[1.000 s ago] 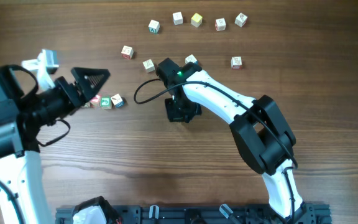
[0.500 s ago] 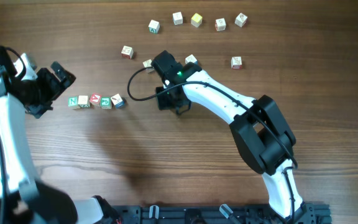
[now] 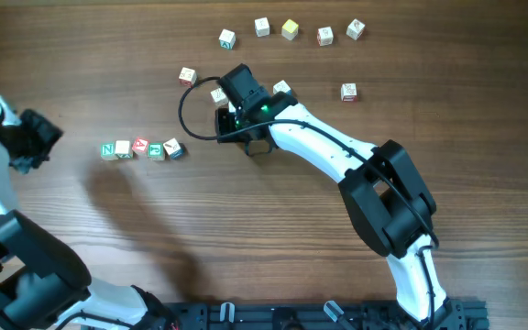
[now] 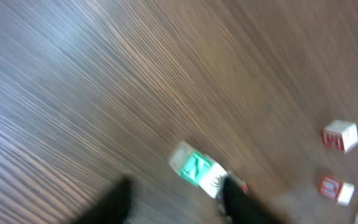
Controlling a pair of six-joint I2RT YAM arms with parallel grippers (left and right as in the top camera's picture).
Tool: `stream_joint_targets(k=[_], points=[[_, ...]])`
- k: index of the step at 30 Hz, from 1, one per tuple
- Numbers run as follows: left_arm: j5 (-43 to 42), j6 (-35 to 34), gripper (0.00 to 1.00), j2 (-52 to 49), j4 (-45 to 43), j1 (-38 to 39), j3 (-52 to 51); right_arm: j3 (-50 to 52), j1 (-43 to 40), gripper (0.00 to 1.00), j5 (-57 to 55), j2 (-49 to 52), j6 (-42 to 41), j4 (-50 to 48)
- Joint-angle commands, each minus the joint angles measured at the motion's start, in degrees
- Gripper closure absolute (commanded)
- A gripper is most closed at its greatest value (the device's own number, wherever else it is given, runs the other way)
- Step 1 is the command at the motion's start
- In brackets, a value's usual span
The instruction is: Form a horizontal line
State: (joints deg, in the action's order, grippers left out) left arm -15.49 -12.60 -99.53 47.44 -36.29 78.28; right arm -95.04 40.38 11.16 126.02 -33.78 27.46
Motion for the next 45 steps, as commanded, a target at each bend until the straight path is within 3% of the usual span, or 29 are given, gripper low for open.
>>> stream_joint_targets(k=[1, 8, 21, 36, 41, 45], points=[[0.57, -0.02, 0.96, -0.79, -3.23, -0.83, -0.07, -0.09, 0.66, 0.95, 0.42, -0.55, -0.55, -1.51], [0.59, 0.0, 0.96, -3.04, -7.63, -0.63, -3.28, -0.09, 0.7, 0.95, -3.89, -0.33, 0.52, -2.62], [-3.52, 1.95, 0.96, -14.36, -9.31, -0.83, -4.04, -0.09, 2.71, 0.96, 1.4, 2.82, -6.93, -11.17], [-3.56, 3.43, 0.96, -14.67, -7.98, -0.68, -4.11, -0.09, 2.95, 0.96, 8.39, 9.42, -18.88, -14.23], [-3.54, 3.43, 0.96, -14.67, -7.56, -0.66, -4.15, -0.09, 2.95, 0.96, 16.81, 9.42, -18.93, -18.38], [-3.54, 3.43, 0.96, -14.67, -7.52, -0.46, -4.26, -0.09, 3.06, 0.96, 17.27, 9.42, -19.02, -18.58]])
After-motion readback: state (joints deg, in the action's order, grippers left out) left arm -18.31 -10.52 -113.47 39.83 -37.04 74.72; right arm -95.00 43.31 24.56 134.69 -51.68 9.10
